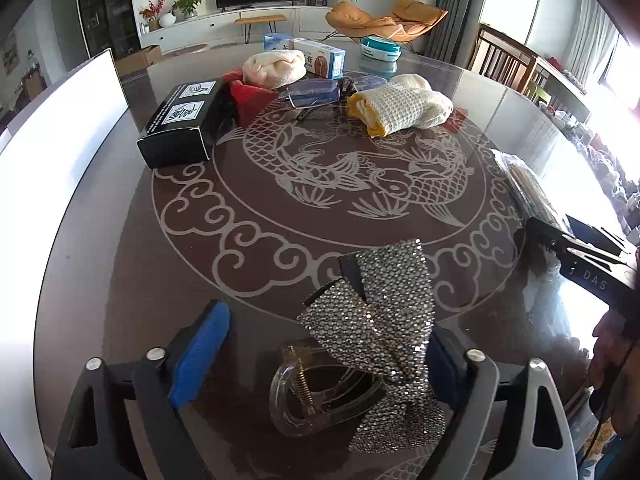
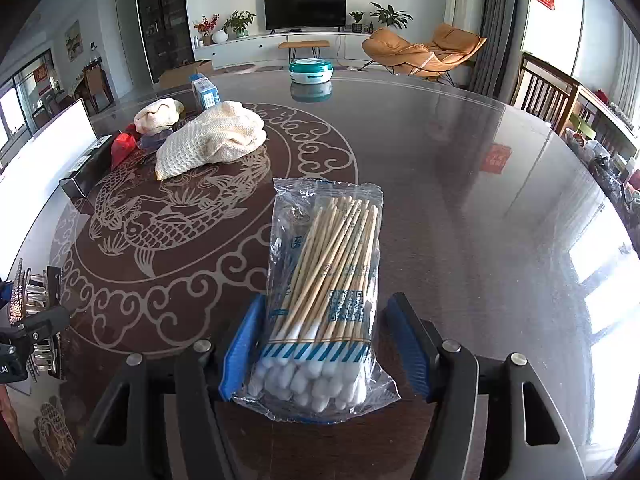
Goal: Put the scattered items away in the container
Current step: 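Grasp the rhinestone bow hair clip with the left tool while the right tool lifts the swab bag, then lift the bow clip with the left tool while the right tool holds the swab bag, then carry the bow clip and swab bag over the cardboard box with both tools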
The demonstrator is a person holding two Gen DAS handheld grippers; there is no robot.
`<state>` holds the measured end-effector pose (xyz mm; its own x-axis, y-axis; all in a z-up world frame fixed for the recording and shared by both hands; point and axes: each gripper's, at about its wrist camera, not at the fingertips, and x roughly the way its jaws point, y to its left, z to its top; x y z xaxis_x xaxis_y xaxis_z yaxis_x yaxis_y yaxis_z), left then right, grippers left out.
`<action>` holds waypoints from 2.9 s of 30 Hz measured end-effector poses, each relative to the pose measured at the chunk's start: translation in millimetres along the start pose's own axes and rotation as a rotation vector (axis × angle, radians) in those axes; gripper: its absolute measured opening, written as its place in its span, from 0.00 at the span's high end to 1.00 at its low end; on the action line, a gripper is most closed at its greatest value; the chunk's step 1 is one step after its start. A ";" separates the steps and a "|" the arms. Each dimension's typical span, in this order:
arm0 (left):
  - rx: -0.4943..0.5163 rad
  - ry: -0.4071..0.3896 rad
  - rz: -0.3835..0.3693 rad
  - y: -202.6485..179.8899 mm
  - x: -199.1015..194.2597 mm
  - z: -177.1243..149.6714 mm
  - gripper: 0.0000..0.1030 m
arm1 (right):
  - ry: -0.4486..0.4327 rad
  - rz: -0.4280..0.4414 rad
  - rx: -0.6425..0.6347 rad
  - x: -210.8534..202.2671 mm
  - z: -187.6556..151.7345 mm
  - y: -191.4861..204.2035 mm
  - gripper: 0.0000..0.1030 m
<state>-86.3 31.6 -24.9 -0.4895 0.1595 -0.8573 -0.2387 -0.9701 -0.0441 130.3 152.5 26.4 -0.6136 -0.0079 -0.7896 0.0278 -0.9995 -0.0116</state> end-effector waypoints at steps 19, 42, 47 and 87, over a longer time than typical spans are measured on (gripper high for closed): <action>0.025 -0.030 0.038 -1.9 2.0 -6.4 0.00 | 0.002 -0.003 0.012 0.5 0.0 -2.3 0.32; 0.044 0.087 0.033 -2.3 6.7 5.5 0.00 | 0.142 0.046 -0.057 16.7 22.6 4.3 0.24; 0.034 0.049 0.031 10.5 -4.4 5.0 0.43 | 0.191 0.084 -0.016 13.8 30.6 -8.2 0.62; -0.153 -0.150 -0.102 128.3 -125.4 15.8 0.52 | 0.112 0.369 -0.232 -69.1 55.6 139.5 0.64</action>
<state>-68.7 -110.0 85.1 -0.5915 0.2725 -0.7588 -0.1695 -0.9621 -0.2135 132.7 12.0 113.5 -0.4408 -0.3466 -0.8280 0.4124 -0.8975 0.1562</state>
